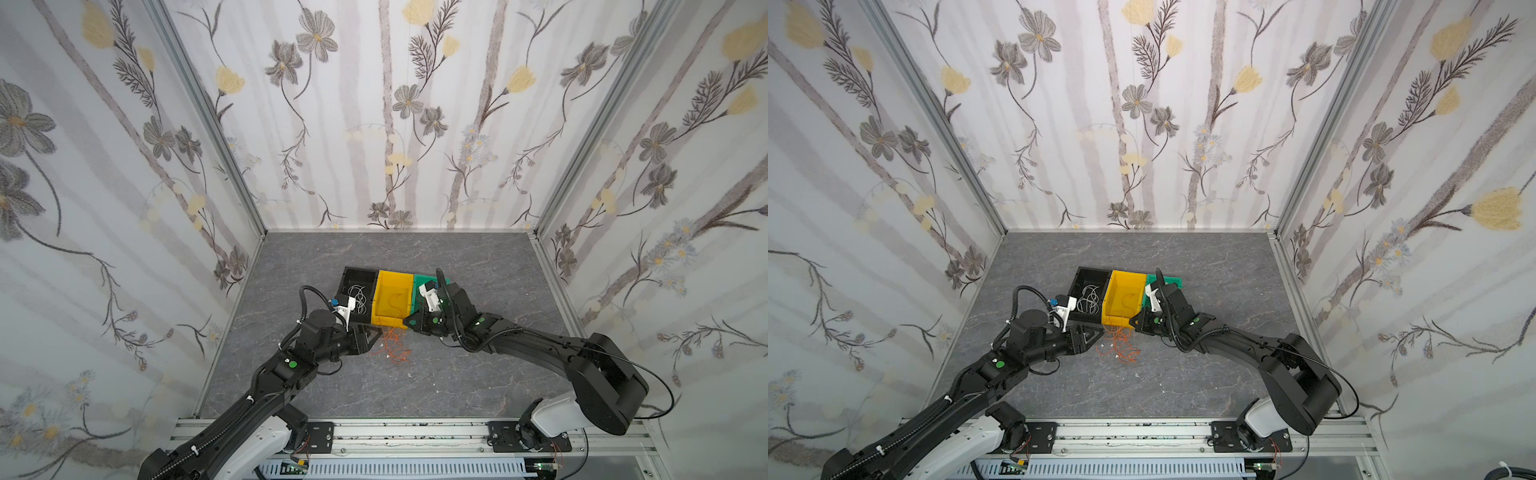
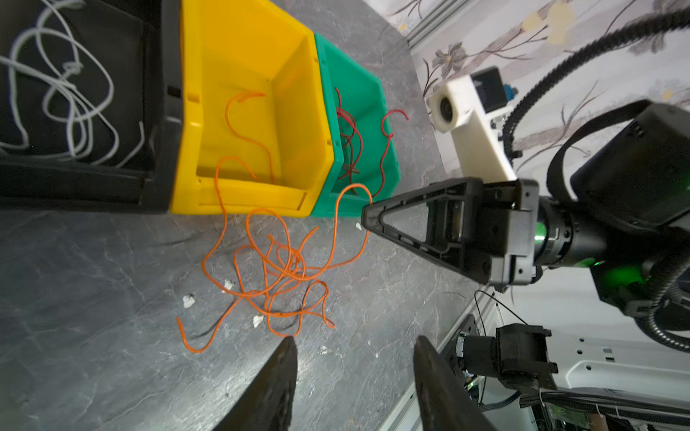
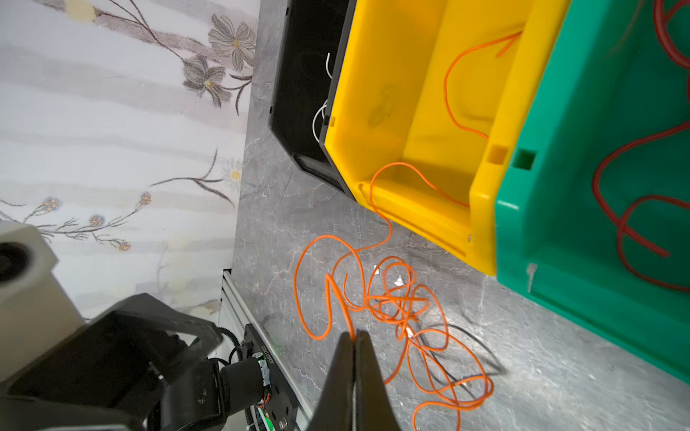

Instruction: Untangle the cables

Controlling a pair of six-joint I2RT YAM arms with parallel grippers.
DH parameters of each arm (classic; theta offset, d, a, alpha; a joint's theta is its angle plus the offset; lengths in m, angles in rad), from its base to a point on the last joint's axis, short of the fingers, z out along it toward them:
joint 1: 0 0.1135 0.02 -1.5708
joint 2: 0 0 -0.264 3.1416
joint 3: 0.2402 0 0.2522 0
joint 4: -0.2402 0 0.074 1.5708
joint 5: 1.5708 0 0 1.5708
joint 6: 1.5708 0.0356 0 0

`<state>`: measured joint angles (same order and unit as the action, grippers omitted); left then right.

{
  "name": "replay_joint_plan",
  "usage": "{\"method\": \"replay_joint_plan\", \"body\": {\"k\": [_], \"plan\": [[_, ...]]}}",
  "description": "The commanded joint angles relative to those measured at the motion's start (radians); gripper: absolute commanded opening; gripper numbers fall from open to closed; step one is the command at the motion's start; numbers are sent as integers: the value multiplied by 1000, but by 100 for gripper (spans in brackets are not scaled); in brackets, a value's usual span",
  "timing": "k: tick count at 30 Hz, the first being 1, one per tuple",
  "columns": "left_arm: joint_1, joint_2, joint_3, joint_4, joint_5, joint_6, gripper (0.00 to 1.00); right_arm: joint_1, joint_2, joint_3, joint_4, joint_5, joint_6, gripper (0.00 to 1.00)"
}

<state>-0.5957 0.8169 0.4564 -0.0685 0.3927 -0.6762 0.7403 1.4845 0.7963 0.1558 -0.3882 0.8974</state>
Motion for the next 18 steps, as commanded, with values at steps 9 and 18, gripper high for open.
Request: {"method": "replay_joint_plan", "body": {"k": [9,18], "plan": [[-152,227,-85,238,-116,0,48,-8,16,-10,99,-34,54,1],[-188,469,-33,409,-214,85,46,-14,8,-30,132,-66,67,1]]}}
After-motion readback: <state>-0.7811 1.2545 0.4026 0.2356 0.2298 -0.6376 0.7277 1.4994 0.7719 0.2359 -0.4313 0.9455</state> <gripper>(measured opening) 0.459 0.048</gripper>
